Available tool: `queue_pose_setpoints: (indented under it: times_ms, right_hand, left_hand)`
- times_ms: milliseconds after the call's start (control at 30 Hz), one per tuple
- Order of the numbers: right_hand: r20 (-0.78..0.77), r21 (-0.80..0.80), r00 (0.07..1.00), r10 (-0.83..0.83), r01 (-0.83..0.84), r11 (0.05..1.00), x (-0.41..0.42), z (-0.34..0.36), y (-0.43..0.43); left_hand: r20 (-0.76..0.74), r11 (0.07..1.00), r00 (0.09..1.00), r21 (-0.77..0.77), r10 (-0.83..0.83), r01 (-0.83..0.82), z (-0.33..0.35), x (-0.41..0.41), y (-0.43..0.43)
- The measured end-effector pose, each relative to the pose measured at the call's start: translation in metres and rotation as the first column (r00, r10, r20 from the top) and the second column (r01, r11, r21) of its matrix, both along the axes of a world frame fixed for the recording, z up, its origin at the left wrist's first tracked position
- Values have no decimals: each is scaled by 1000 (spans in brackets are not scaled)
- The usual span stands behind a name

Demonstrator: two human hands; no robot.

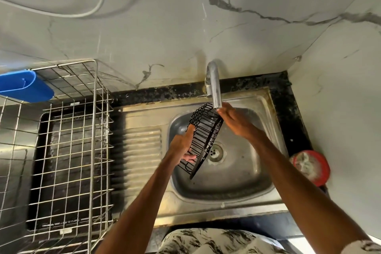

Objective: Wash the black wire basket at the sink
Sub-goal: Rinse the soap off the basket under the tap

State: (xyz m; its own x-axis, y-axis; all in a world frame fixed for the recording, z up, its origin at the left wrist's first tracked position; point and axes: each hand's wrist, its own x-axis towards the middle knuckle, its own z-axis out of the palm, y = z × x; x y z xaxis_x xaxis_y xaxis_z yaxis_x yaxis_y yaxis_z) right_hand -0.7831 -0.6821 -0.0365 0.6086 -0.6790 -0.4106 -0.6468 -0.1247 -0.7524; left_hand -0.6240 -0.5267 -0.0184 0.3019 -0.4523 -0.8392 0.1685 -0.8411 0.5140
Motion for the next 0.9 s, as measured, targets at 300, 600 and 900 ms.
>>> queue_pose_setpoints:
  times_ms: [300,600,900]
  right_hand:
    - [42,-289,914,404,-376,880,8,27,42]
    - [52,-11,989,137,-136,991,-7,0,3]
    - [278,254,902,-329,261,931,-4,7,-4]
  left_hand:
    - [129,992,985,-25,-119,123,-9,8,-6]
    - [146,981,970,-10,-192,196,-20,16,-8]
    - [101,987,988,-95,-121,130,-15,20,-4]
